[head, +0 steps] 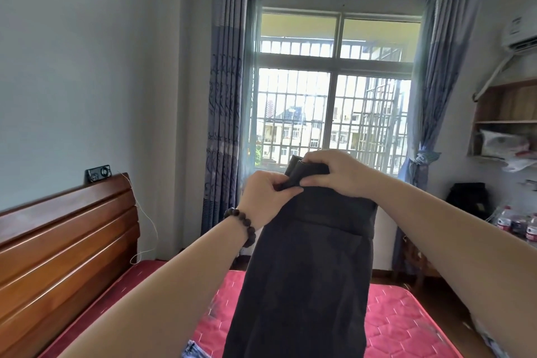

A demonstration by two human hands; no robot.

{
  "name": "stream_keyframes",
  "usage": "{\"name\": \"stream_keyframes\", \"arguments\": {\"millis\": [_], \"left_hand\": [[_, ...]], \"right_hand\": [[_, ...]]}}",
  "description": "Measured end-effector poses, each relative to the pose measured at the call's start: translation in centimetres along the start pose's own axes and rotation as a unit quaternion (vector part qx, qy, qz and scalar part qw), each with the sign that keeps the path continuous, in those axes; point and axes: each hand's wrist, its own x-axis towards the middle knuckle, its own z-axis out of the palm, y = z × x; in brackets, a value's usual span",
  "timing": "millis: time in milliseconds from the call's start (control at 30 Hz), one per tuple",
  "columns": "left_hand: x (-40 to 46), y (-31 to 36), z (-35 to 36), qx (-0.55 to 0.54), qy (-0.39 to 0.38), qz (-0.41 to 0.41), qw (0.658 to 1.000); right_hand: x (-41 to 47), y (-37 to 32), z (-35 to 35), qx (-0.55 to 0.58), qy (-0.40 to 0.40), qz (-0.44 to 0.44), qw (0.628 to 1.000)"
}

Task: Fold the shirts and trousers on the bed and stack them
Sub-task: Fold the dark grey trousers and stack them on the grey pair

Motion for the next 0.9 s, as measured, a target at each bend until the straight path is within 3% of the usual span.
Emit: {"name": "stream_keyframes", "arguments": {"millis": [267,367,500,600,733,900], "left_hand": [[-0.8,-0.8,0.0,-0.018,-0.014,-0.013,1.0],[-0.8,-0.6,0.3,-0.029,-0.018,-0.009,0.999],[-0.8,-0.6,0.6,-0.05,-0.015,-0.01,0.999],[-1.2,-0.7,0.8,-0.118,-0.018,-0.035,0.992],[-1.2,-0.7,1.3,-0.169,-0.082,-0.099,0.977],[-1.0,0.2,2.3,-0.151,-0.025,-0.124,0.98]], "right_hand": [[0.9,0.6,0.6,-0.023,0.044,0.036,0.998],[1.1,0.8,0.4,0.0,-0.015,0.061,0.998],[1.8,1.5,-0.7,-0.101,-0.109,0.059,0.987],[1.2,1.9,-0.3,-0.074,-0.078,0.027,0.994],[0.4,2.2,1.3,-0.068,-0.022,-0.003,0.997],[-2.0,3.8,-0.9,-0.028,-0.059,0.024,0.998]]}}
